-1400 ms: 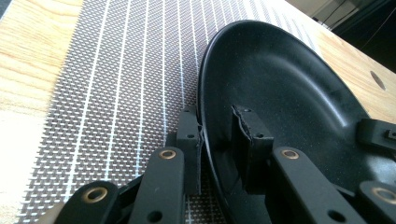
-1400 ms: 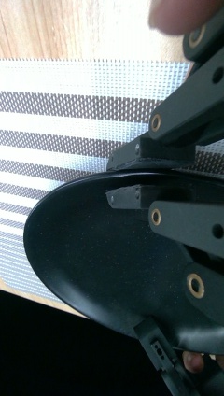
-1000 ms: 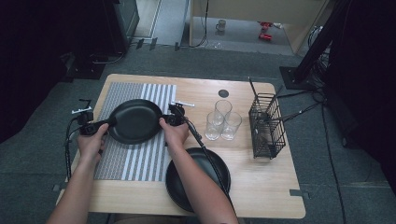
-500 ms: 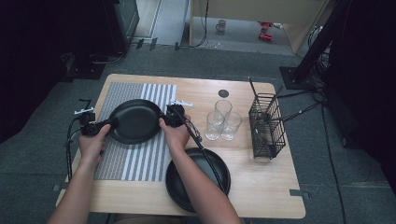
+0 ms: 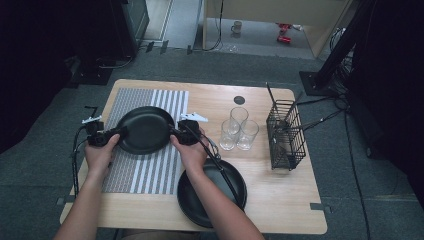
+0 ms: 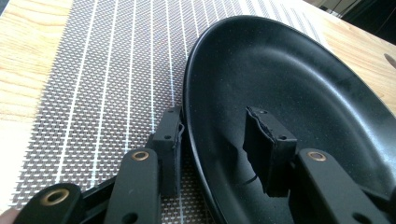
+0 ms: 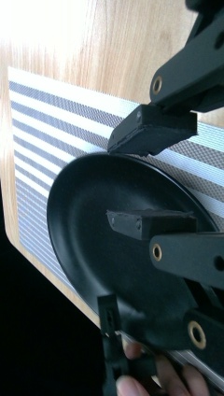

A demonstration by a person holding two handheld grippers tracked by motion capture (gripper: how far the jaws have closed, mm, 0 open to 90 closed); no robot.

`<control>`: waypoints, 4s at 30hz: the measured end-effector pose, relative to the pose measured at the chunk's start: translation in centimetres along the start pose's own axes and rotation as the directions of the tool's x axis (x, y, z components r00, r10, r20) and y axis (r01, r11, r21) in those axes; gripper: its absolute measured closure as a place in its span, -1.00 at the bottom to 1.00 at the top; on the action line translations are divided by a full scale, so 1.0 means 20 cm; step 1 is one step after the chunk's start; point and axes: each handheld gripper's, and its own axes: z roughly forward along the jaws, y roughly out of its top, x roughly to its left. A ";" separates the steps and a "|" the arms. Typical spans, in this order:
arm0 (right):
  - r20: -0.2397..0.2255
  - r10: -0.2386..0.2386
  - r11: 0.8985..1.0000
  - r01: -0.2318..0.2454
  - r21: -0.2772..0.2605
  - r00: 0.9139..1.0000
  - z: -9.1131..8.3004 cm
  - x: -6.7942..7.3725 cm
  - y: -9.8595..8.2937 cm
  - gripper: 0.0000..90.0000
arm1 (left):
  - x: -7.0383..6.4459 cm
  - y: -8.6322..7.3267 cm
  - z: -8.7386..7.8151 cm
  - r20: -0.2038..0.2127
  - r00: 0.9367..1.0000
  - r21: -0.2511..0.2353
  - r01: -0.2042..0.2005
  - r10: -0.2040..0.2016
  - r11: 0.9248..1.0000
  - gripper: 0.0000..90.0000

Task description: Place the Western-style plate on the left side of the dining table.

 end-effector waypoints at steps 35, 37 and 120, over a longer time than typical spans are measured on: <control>-0.097 -0.111 0.993 0.115 0.036 0.989 -0.42 0.02 -0.20 -0.80 | 0.00 -0.01 -0.02 -0.039 0.999 -0.037 0.017 -0.018 0.999 0.27; -0.101 -0.110 0.993 0.114 0.039 0.989 -0.43 0.02 -0.20 -0.81 | 0.00 -0.01 -0.02 -0.040 0.999 -0.046 0.020 -0.021 0.999 0.26; 0.215 -0.010 0.998 0.024 -0.064 0.976 -1.13 -0.71 -0.44 -0.70 | -0.34 -0.41 -0.53 0.028 0.969 -0.274 -0.229 0.246 0.934 -0.43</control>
